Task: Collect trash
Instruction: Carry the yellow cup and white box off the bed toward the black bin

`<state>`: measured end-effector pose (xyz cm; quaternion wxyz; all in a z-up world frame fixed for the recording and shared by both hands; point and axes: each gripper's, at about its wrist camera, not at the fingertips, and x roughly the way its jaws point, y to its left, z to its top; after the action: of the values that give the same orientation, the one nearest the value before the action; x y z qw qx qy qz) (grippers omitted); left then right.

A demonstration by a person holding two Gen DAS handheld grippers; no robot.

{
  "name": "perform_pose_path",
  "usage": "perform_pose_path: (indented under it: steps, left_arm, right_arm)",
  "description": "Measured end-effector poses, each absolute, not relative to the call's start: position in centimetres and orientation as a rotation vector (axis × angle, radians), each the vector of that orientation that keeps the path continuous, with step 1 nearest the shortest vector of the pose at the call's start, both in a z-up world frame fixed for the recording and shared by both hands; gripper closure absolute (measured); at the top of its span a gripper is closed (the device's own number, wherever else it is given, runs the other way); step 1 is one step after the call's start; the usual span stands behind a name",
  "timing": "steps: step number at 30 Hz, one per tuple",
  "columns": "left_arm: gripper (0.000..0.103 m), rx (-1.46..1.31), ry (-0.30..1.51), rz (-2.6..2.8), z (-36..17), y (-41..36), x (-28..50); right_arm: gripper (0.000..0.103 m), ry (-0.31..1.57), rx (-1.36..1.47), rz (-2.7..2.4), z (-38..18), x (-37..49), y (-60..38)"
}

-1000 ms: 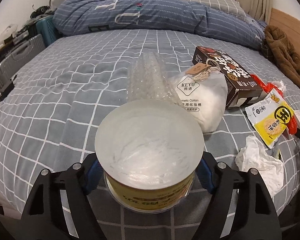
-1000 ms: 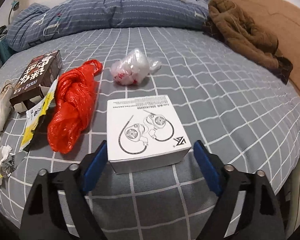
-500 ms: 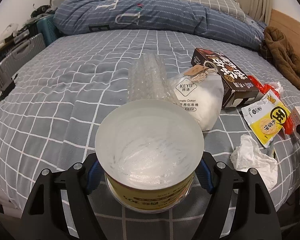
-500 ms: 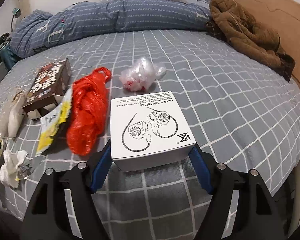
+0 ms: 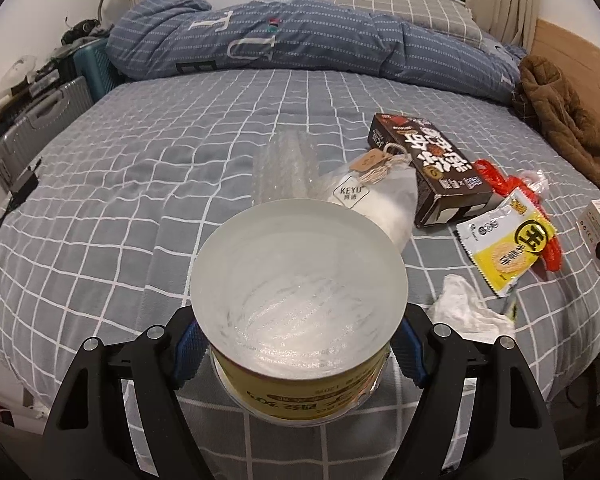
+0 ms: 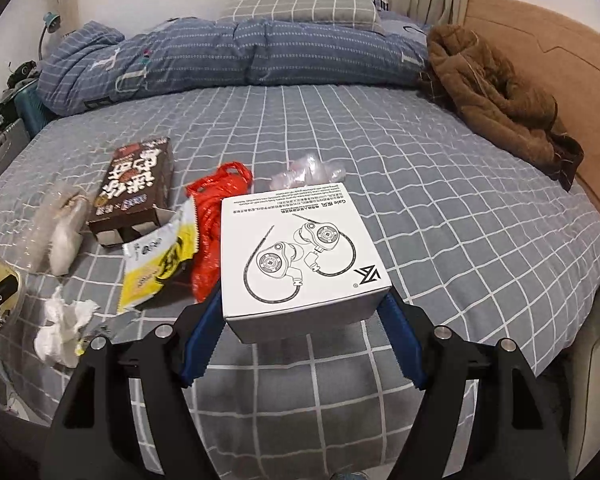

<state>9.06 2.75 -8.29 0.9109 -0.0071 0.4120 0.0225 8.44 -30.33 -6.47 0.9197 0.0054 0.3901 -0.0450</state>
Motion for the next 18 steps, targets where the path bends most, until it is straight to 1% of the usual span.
perform_pose_path:
  steps: [7,18]
  left_arm:
    - [0.028,-0.044,0.83,0.02,-7.0,1.8,6.9]
    - [0.028,-0.055,0.834,-0.007,-5.4,0.3,2.0]
  right_arm:
    - [0.032,0.757,0.003,-0.062,-5.1,5.1,-28.6]
    - [0.032,0.756,0.007,-0.034,-3.3,0.4,-26.7]
